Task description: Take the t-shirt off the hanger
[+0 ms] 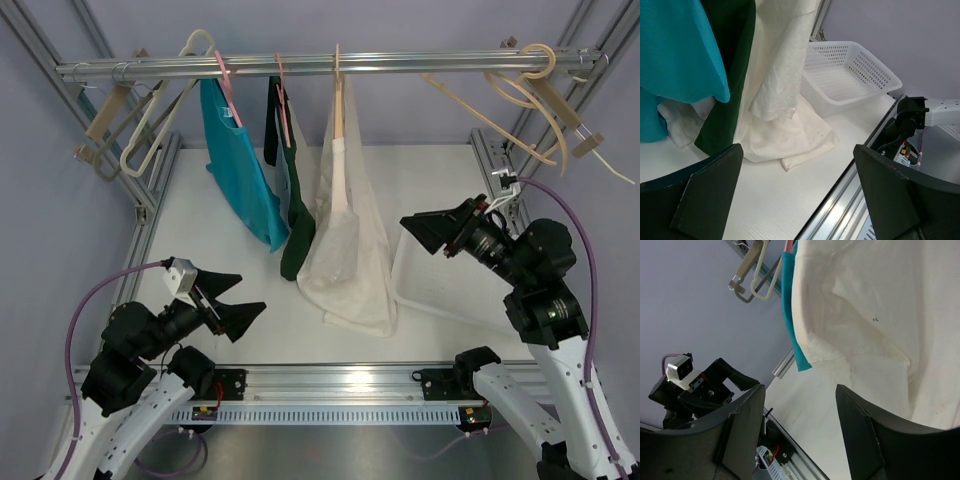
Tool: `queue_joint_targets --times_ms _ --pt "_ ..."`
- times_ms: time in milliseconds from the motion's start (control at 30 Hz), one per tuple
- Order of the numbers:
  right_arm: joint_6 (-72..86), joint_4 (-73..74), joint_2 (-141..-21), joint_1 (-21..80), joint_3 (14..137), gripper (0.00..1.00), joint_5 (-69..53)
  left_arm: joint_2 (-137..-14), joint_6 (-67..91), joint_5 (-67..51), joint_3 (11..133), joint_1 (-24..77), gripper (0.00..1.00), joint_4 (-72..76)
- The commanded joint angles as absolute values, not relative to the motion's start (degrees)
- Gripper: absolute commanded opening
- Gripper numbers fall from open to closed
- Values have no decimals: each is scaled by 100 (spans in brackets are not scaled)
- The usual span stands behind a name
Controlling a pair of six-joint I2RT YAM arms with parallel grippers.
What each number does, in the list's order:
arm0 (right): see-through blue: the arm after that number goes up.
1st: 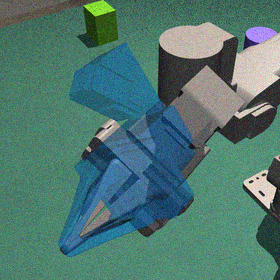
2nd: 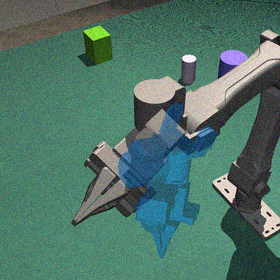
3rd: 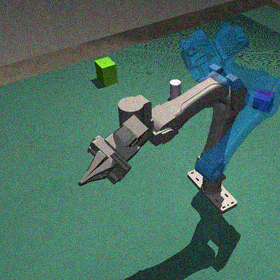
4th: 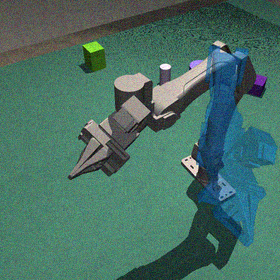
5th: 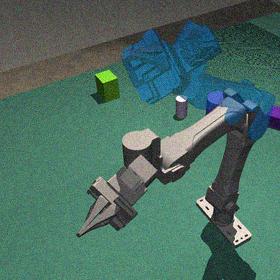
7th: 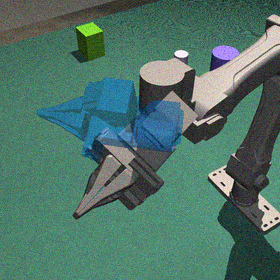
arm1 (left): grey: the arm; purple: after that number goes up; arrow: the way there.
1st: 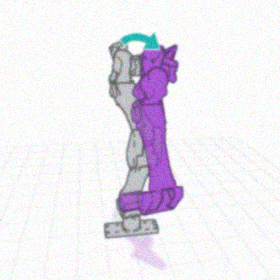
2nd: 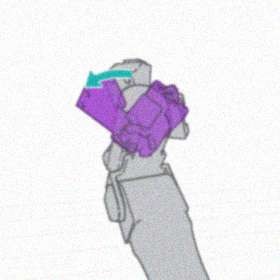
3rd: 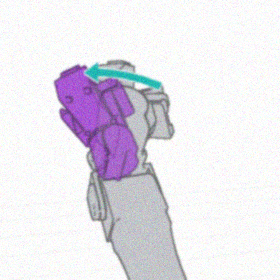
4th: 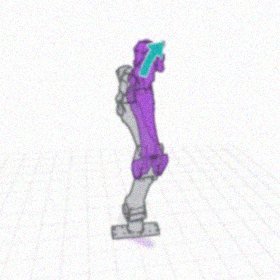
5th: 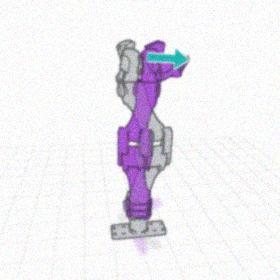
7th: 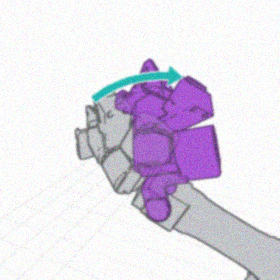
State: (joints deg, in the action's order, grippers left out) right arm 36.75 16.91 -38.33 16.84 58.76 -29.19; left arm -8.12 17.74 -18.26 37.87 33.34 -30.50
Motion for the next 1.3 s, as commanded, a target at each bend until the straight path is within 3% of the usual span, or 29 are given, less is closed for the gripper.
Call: queue_joint_targets --times_ms 0,100,333,633,800,1267 --pt "3323 1898 -4042 1749 6529 61 -2453 -791 1749 -1969 3894 3296 99 -2927" --pt "3208 1959 -4244 1767 7004 51 -2417 -817 1749 -1995 3885 3287 99 -2927" --pt "2927 2039 -5228 2082 7804 49 -2013 -914 1784 -1951 3876 3278 99 -2935" --pt "1794 2575 -6714 3970 8894 70 69 -1019 1925 -1468 3850 3278 99 -2927" --pt "1328 2768 -7337 4210 9448 84 1019 -1370 1995 -1512 3893 3278 99 -2927" --pt "659 3217 -8560 4684 10863 83 2373 -1362 1986 -1327 3814 3182 99 -2936"
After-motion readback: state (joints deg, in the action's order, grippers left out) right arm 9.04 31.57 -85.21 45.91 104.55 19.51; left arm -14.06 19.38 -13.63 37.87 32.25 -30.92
